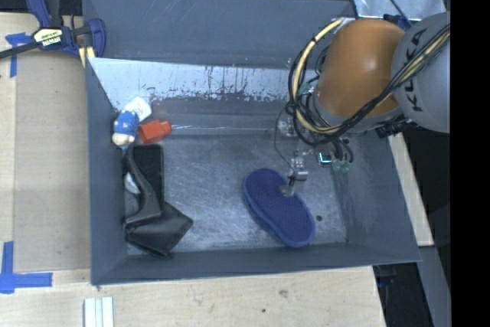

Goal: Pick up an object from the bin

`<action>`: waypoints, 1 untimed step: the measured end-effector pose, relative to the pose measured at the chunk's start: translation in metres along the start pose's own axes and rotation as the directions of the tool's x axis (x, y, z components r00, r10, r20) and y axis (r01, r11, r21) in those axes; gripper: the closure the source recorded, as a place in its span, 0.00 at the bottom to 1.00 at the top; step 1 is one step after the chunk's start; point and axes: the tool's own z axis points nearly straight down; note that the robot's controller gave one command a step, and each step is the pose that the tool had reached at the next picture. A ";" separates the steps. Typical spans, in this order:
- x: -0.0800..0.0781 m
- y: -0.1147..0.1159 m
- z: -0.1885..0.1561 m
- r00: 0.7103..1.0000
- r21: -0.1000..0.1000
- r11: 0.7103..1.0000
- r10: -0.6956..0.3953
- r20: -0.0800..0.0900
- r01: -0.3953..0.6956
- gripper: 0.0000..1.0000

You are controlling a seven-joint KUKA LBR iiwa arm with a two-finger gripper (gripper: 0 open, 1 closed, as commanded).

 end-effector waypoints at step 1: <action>0.014 0.004 0.091 0.997 0.000 0.997 0.073 -0.007 -0.073 0.00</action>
Offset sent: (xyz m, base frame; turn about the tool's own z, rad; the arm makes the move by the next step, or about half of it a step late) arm -0.0121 0.0046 -0.0876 0.0731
